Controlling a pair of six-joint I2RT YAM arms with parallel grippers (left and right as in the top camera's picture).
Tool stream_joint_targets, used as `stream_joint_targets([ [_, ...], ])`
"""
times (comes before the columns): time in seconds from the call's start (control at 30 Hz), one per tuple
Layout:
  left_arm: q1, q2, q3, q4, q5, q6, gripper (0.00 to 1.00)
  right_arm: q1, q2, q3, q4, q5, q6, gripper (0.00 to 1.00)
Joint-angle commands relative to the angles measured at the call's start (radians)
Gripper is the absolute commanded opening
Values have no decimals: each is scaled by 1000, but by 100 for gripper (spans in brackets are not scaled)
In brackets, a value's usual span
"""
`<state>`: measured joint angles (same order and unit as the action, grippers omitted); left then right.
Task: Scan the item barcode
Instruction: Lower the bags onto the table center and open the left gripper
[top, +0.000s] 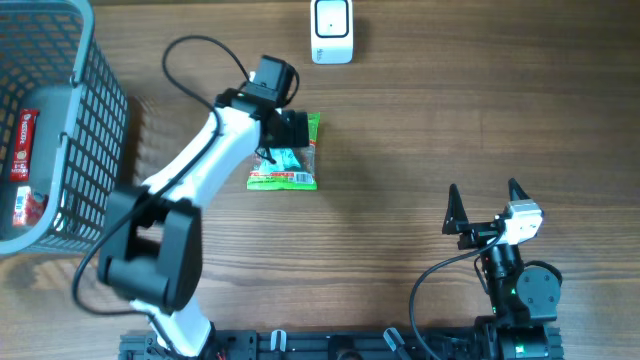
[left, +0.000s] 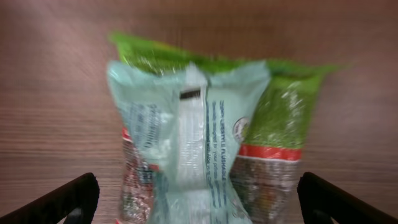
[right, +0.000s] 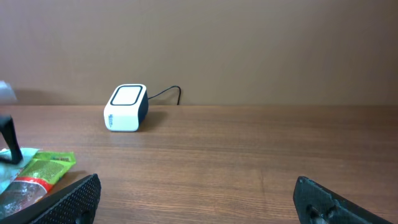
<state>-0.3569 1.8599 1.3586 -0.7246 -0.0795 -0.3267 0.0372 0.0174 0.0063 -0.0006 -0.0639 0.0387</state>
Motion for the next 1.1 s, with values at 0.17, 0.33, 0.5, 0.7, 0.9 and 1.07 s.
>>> stream_joint_targets([
  [0.17,152,-35,-5,-43,8,-56,40,-5,-3,-1,3,-13,-11,100],
  [0.33,178,34,-60,3,9,-55,36,-5,-3,-1,3,-13,-12,100],
  [0.5,149,118,-115,129,44,-55,32,-5,-3,-1,3,-13,-12,100],
  [0.7,71,124,-115,149,151,-55,33,-5,-3,-1,3,-13,-12,100],
  [0.9,-60,125,-115,193,150,-63,36,-5,-3,-1,3,-13,-11,100],
  [1.07,-136,125,-115,237,112,-75,40,-5,-3,-1,3,-12,-12,100],
])
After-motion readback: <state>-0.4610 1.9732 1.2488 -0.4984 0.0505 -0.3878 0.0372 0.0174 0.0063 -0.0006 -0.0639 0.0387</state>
